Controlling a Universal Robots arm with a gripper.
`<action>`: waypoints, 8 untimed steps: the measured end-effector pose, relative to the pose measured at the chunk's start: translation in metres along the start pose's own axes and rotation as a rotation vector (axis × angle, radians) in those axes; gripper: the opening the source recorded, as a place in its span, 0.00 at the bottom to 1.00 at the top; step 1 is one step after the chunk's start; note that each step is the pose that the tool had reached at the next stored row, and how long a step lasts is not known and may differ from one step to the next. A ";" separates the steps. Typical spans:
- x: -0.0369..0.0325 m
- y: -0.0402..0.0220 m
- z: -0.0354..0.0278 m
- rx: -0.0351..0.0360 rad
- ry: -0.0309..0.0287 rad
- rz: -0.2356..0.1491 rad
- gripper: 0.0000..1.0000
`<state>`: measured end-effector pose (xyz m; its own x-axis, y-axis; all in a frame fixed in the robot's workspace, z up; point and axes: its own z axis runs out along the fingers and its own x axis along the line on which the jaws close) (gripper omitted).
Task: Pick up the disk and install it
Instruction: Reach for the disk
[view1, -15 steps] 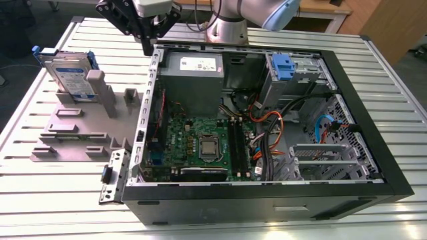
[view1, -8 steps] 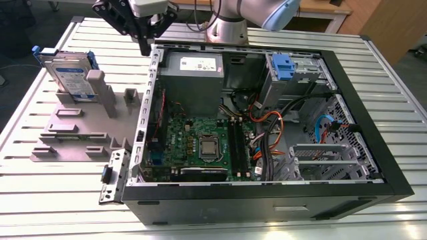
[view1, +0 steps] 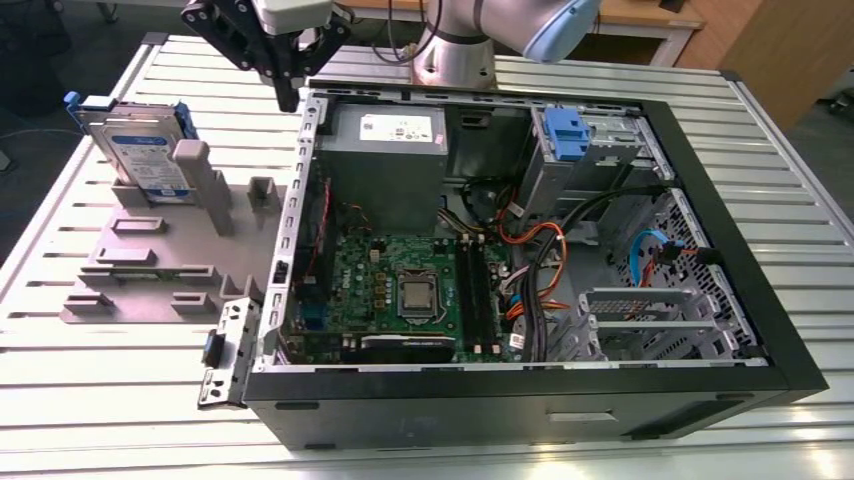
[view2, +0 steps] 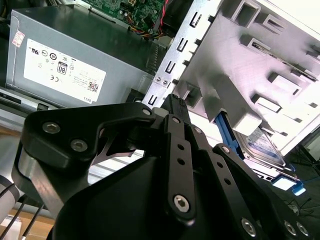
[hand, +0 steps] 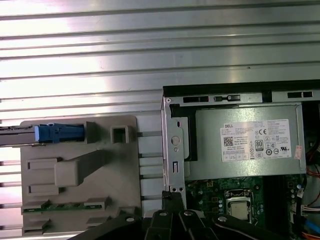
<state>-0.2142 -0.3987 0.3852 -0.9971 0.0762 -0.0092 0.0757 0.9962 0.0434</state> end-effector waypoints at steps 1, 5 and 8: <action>0.0002 0.0000 0.0000 -0.0001 -0.0001 0.000 0.11; 0.0018 -0.0001 0.0000 0.0001 0.0001 0.000 0.11; 0.0027 -0.0002 0.0000 0.0001 0.0001 0.000 0.11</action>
<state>-0.2169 -0.3987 0.3851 -0.9971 0.0761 -0.0091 0.0757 0.9962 0.0433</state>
